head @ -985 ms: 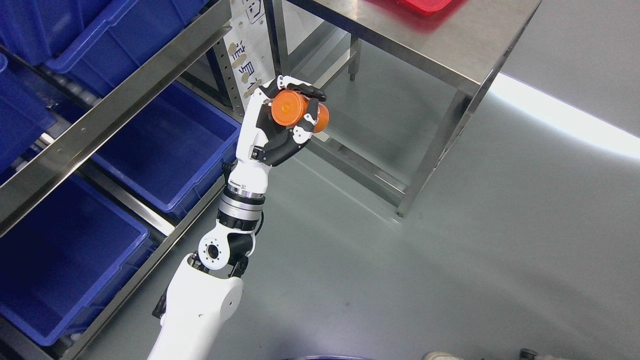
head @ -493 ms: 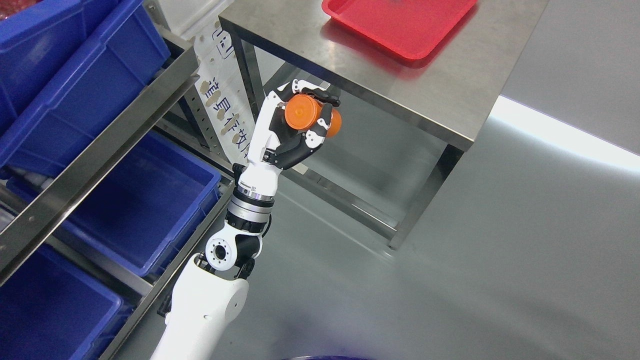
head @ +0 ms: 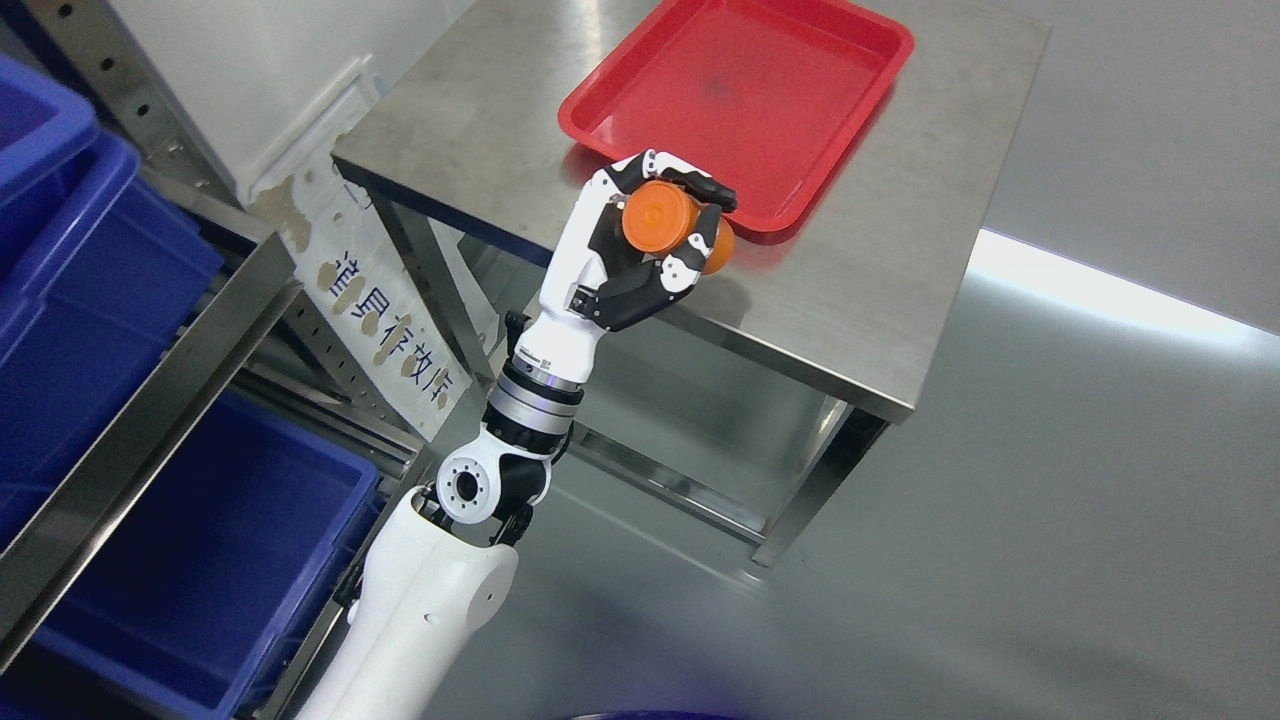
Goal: Grab orange capacitor from left shelf to right desk
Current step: 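Carry the capacitor in the left hand toward the red tray on the table, then lower the capacitor upright into the red tray and open the left hand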
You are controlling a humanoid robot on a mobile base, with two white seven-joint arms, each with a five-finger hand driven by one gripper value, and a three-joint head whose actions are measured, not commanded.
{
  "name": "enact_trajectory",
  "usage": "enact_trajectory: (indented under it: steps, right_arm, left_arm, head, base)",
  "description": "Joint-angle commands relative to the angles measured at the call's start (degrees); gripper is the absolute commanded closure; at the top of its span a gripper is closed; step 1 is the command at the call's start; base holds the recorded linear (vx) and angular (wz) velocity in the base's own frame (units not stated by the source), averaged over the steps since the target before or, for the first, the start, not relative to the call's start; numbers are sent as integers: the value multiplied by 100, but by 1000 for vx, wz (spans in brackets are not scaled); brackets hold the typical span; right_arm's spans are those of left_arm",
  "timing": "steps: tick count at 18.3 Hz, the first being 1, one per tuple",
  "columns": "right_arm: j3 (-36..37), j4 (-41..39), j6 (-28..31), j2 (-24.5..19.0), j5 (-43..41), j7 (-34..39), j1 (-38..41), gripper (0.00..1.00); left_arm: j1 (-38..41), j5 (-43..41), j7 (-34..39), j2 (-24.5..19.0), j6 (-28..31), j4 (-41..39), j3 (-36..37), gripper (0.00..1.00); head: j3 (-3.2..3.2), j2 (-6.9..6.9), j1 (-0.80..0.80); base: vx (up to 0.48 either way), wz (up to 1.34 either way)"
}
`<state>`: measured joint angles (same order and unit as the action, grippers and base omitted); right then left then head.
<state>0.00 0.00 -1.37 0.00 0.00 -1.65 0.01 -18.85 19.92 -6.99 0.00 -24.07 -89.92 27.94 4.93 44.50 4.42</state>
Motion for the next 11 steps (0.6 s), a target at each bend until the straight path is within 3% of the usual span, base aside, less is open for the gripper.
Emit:
enact_trajectory:
  steps: [1,7,11]
  right_arm:
    - [70,-100,5,100,18,-2,114,0]
    - [70,-100,5,100,18,-2,114,0]
    - [70,-100,-4,100,18,-2,114,0]
  left_arm:
    - [-776,293,-4,-100,1093,132,423,98]
    - [-1901,293,-30,-100,1738,1282,511,98]
    - [-2201,373,-22,-100,2108,1634,546,98]
  head:
    - [0,0,0]
    - [0,0,0]
    - [0,0,0]
  base:
    - [250,-300]
    - [193,-175]
    - [132,-45]
